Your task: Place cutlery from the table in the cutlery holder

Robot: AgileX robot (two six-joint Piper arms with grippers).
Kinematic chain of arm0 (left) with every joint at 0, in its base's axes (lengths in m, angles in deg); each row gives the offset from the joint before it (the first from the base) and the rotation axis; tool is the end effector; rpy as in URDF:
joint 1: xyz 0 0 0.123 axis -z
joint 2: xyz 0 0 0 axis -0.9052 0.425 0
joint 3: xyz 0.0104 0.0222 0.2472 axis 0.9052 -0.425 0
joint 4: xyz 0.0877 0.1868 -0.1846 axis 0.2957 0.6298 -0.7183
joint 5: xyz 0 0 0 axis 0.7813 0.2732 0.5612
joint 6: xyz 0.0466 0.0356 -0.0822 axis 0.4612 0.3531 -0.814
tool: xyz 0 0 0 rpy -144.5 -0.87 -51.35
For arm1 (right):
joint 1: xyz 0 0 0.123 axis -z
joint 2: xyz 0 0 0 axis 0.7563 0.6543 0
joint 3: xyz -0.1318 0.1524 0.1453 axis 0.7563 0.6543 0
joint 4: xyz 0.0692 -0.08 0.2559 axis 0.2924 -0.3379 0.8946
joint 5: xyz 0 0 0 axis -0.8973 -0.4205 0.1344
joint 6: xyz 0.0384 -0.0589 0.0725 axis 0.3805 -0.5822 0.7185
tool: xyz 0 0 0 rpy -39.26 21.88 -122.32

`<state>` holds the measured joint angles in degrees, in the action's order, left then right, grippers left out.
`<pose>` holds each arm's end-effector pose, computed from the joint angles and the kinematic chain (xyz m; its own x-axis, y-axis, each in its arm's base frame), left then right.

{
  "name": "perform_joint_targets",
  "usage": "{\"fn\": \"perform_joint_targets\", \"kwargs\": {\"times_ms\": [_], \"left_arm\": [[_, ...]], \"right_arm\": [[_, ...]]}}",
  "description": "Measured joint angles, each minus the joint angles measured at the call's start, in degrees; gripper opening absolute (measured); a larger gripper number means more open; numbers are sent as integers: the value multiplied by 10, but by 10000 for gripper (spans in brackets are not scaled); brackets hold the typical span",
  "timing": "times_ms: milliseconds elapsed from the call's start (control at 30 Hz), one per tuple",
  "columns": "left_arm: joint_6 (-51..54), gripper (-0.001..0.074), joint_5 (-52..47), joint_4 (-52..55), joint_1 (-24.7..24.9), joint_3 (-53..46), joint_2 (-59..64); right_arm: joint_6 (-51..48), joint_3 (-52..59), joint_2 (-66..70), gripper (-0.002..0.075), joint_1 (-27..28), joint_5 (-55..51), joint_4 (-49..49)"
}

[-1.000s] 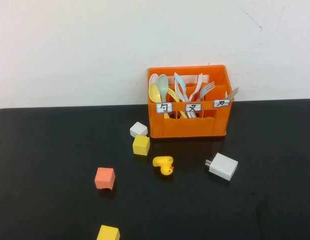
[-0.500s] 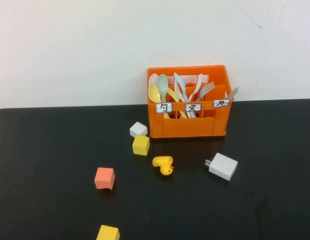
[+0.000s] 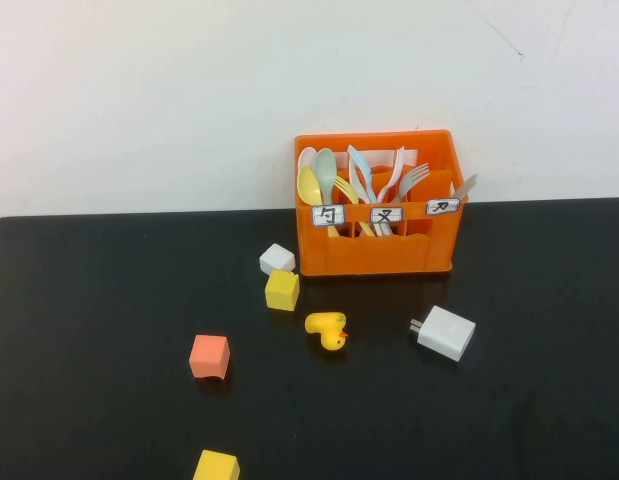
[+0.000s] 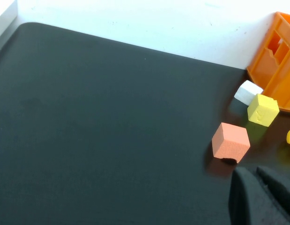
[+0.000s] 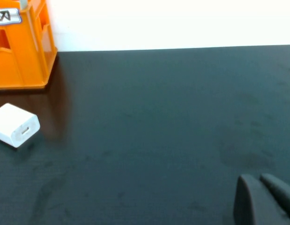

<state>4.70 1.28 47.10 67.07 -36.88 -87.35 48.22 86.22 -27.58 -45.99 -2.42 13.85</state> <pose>0.1258 -0.0085 0.1771 -0.2433 -0.3010 -0.9221 -0.0019 0.9508 -0.3099 0.1246 -0.0091 0.1741 -0.2709 -0.0141 -0.9625 0.0684 0.9971 -0.0339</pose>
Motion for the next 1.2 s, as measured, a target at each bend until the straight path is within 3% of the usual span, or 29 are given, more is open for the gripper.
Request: {"fn": "perform_joint_targets", "kwargs": {"times_ms": [1200], "left_arm": [[0,-2,-1,0,0,0,0]], "right_arm": [[0,0,0,-2,-25,0,0]]}}
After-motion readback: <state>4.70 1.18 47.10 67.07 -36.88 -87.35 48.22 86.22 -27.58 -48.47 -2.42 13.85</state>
